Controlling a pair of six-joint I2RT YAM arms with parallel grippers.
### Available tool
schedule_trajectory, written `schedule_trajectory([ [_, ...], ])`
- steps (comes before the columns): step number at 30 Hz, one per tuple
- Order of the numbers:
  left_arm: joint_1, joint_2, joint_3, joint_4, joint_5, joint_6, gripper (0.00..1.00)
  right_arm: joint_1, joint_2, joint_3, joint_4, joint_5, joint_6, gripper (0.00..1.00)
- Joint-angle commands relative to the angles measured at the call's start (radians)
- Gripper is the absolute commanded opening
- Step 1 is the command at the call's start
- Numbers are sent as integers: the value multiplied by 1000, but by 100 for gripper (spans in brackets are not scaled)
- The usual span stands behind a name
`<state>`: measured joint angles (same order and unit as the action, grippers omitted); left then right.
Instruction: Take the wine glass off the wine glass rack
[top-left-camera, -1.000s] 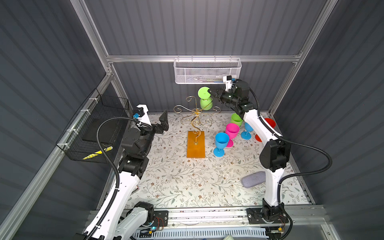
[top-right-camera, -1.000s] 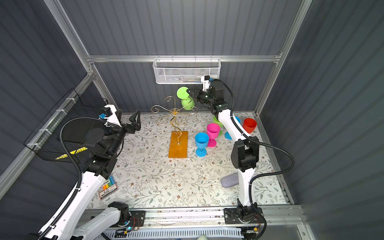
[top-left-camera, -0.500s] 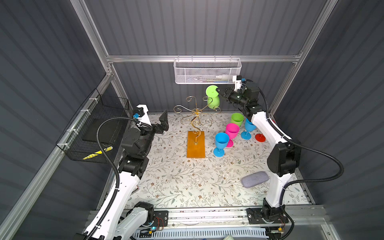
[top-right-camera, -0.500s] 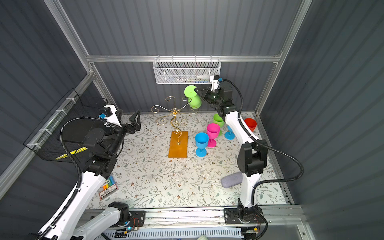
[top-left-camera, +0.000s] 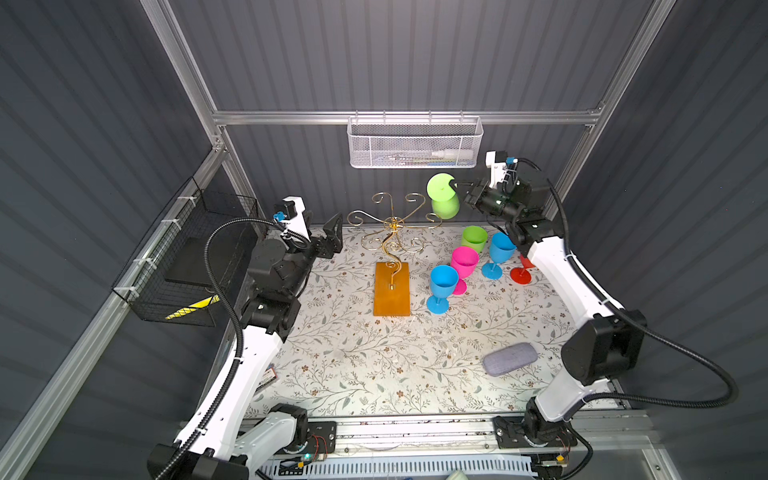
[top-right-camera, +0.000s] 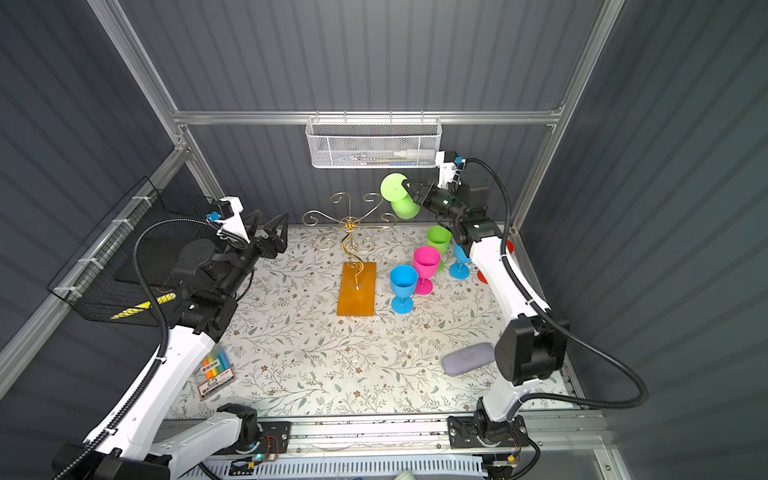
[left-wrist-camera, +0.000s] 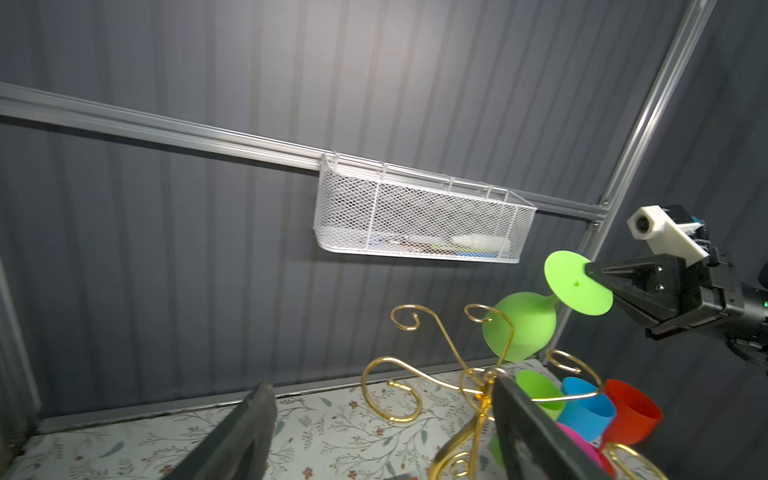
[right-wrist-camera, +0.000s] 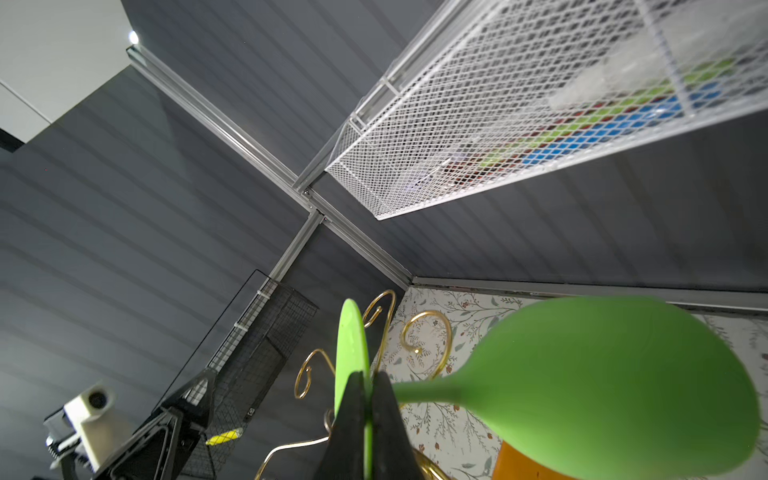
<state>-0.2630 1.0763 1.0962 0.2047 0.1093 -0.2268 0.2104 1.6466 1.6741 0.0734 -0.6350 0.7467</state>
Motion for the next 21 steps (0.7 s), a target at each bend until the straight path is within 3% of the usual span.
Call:
schedule_trajectory([
  [1,-1,42,81,-17,155,-74,78,-3,-106,2,-88,38,-161,0],
  [6,-1,127,159,22,360,-153,75,-2,-185,50,-197,21,-270,0],
  [12,-1,227,220,212,668,-288,72,23,-220,97,-261,-54,-327,0],
  [17,-2,337,296,418,876,-489,69,99,-228,142,-339,-45,-423,0],
  [21,-9,402,309,637,943,-680,69,162,-215,197,-405,-18,-490,0],
])
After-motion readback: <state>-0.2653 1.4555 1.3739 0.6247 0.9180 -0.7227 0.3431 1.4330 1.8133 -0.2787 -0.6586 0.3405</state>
